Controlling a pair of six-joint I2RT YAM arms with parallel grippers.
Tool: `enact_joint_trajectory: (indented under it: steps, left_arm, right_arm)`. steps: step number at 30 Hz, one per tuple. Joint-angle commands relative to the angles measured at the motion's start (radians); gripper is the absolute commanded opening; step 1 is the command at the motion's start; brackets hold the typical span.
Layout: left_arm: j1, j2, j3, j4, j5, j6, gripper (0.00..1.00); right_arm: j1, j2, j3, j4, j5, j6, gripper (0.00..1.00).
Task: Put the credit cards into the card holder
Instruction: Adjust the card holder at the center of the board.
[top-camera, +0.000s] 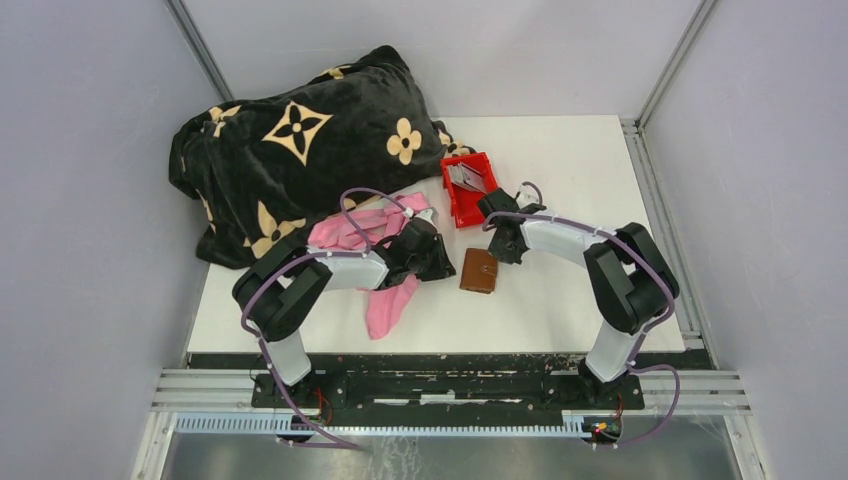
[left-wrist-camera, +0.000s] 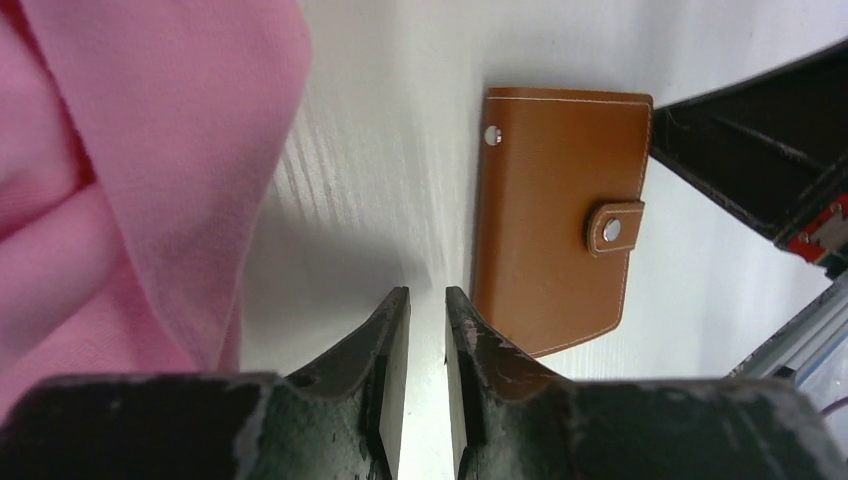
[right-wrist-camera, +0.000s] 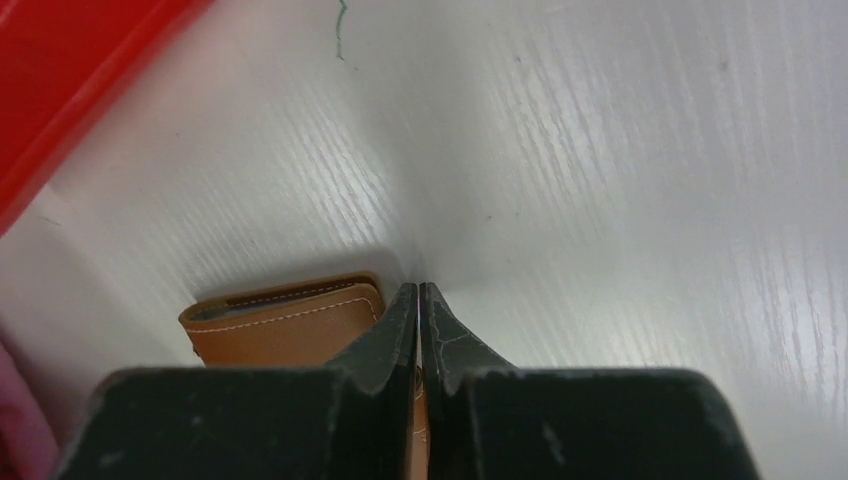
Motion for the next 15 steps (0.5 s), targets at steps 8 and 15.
enact_joint_trajectory:
  steps: [8,15]
  left_arm:
    - [-0.015,0.005,-0.018,0.045,0.062,0.006,0.27]
    - [-0.026,0.007,0.007,0.023,0.046,0.005,0.28]
  right_arm:
    - [-0.014,0.063,0.102,0.023,-0.048,-0.070,0.08]
    - [-0.016,0.043,0.120,0.008,-0.020,-0.115,0.09]
